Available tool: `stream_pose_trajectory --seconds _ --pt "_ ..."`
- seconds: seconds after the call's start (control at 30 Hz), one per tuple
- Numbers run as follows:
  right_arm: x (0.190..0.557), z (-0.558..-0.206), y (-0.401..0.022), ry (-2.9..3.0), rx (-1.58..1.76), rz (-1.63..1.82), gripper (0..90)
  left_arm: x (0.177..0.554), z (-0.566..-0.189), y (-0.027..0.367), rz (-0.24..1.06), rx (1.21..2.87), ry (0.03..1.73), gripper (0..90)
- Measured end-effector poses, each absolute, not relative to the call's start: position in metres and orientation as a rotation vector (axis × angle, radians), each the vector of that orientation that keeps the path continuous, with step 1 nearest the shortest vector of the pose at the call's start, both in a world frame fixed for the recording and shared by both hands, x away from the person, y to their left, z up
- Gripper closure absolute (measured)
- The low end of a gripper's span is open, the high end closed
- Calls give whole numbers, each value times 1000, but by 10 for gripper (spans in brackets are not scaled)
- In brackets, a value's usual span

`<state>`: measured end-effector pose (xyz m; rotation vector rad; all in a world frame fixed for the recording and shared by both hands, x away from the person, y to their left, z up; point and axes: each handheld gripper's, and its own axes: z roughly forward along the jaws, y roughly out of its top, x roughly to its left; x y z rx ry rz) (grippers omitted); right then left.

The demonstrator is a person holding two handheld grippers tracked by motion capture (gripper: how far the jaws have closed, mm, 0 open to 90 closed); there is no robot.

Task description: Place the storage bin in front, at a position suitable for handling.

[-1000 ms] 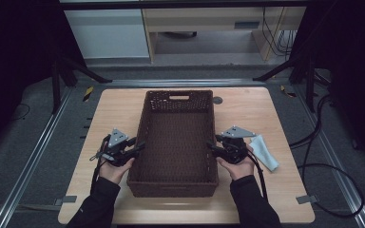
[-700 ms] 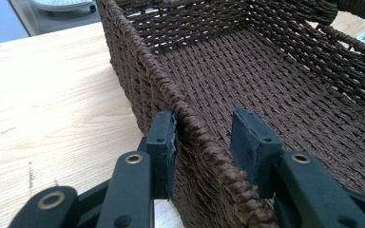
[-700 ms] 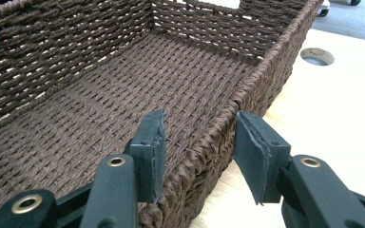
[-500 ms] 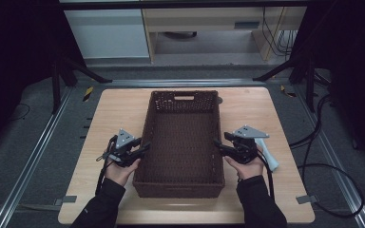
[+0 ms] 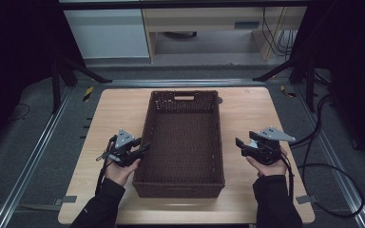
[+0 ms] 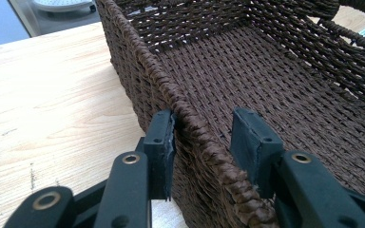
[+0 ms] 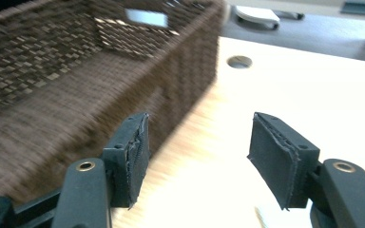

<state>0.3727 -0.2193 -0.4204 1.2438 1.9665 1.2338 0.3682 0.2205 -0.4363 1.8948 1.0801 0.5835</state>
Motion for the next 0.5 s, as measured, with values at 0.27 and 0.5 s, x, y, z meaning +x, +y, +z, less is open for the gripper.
stream_pose_trajectory --seconds 0.27,0.5 --pt "370 -442 -257 1957 1312 1118 377 368 -436 221 583 1894 1081 597" --pt "371 -460 -276 1957 1372 1013 381 368 -436 220 583 1898 1082 599"
